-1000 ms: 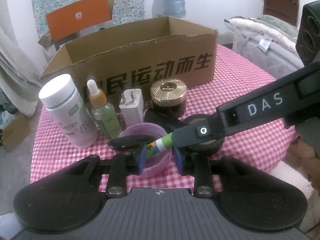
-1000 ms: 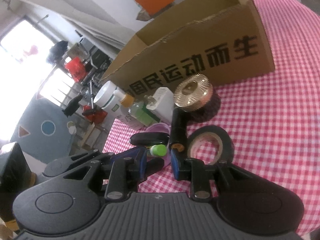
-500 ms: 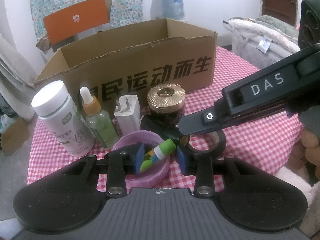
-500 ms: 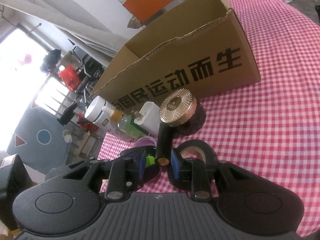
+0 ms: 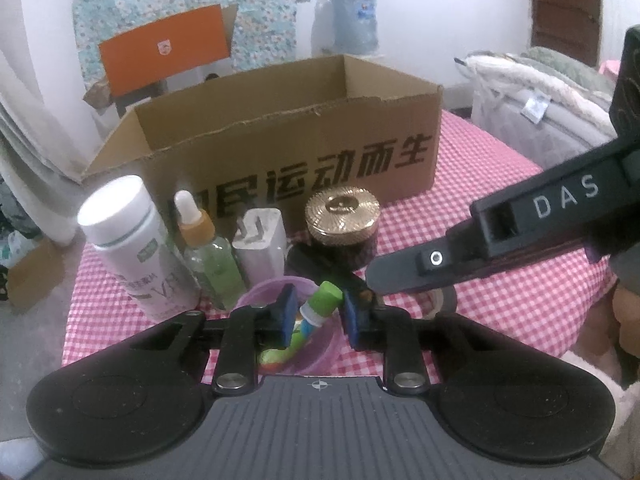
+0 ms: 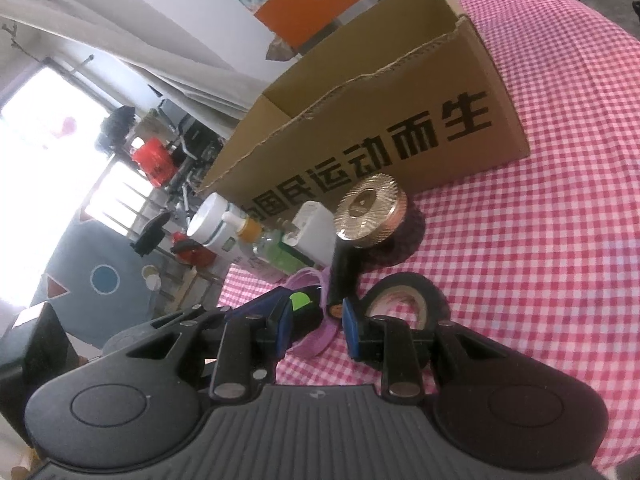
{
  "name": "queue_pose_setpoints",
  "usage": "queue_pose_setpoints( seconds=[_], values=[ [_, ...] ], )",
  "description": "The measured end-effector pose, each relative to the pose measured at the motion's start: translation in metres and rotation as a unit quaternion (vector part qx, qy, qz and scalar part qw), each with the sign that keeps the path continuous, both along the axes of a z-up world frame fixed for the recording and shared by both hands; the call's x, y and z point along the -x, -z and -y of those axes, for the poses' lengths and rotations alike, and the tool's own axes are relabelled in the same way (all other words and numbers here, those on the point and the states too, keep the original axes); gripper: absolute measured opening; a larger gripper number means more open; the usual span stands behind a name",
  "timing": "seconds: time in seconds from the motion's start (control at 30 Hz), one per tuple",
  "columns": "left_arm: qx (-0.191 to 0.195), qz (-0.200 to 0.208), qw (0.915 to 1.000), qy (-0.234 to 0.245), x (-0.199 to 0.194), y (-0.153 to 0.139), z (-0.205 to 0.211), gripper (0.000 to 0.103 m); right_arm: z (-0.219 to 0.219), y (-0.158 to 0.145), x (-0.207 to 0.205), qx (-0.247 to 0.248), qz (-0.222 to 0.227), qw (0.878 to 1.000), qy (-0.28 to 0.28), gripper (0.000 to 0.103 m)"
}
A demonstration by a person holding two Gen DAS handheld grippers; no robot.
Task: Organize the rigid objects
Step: 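Close the right gripper on the glue stick and lift it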
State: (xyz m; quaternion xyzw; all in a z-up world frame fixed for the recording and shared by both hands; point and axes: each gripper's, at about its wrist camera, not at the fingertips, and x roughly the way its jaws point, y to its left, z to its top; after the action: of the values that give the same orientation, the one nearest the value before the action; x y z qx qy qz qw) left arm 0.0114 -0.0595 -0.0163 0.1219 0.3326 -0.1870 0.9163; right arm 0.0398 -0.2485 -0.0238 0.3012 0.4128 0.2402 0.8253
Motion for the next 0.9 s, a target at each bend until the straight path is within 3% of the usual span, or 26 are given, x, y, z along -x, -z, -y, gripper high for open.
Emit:
queue_pose_setpoints(
  seconds=[0.43, 0.9],
  values=[
    [0.035, 0.005, 0.9984, -0.045, 0.004, -0.006, -0.023, 0.019, -0.04, -0.017, -0.011, -0.001, 0.04, 0.998, -0.038, 0.029],
    [0.04, -0.012, 0.9982, -0.043, 0.0, 0.005, -0.03, 0.019, -0.072, -0.016, -0.018, 0.064, 0.061, 0.993, -0.074, 0.029]
  ],
)
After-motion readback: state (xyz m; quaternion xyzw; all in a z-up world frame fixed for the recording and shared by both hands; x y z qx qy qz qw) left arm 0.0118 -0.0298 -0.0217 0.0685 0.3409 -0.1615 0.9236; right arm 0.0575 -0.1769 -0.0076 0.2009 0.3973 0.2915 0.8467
